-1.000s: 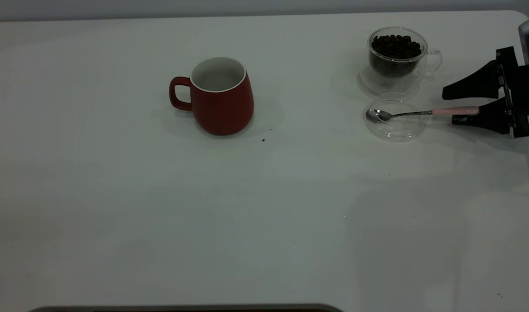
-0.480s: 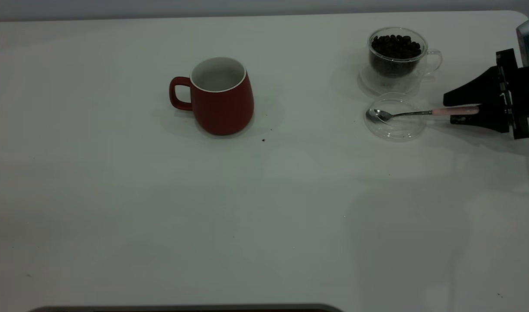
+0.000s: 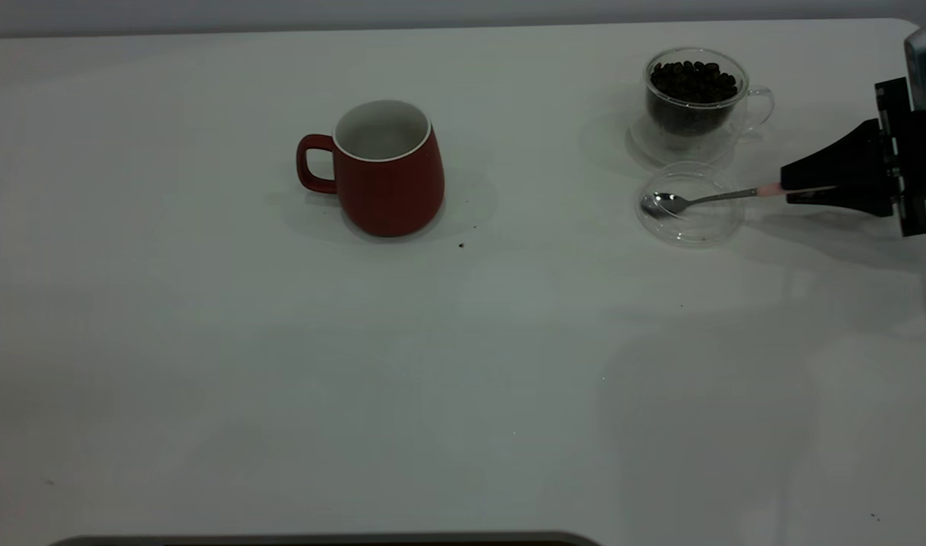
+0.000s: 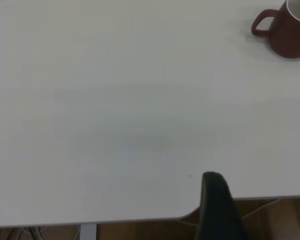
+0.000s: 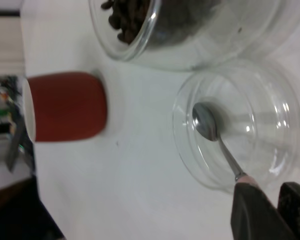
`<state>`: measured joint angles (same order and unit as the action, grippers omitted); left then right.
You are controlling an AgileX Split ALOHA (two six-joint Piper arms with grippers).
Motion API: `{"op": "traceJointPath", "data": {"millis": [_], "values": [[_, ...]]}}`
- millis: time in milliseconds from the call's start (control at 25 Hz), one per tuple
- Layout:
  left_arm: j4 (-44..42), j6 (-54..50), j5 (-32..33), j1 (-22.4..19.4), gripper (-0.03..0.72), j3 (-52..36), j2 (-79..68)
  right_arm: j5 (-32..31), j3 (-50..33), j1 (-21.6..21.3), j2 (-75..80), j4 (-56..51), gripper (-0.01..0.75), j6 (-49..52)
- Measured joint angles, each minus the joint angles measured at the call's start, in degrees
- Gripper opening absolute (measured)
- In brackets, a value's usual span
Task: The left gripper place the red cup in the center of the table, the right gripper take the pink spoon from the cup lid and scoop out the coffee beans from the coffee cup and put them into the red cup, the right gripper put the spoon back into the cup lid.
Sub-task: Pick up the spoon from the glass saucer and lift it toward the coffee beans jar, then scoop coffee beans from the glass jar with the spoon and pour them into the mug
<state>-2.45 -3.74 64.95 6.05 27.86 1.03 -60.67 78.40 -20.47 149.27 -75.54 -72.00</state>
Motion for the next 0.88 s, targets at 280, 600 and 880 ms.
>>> {"op": "traceJointPath", "data": {"millis": [280,600,880], "values": [[0.00,0.00,0.00,0.00,0.495,0.00,0.00,1.10,0.00,-0.40,-7.09,5.70,0.099,1.85],[0.00,0.00,0.00,0.00,0.495,0.00,0.00,-4.73,0.00,-0.56,-15.84,7.21,0.099,5.88],[0.00,0.00,0.00,0.00,0.495,0.00,0.00,3.58,5.44,2.18,-14.96,3.03,0.099,7.69]]}}
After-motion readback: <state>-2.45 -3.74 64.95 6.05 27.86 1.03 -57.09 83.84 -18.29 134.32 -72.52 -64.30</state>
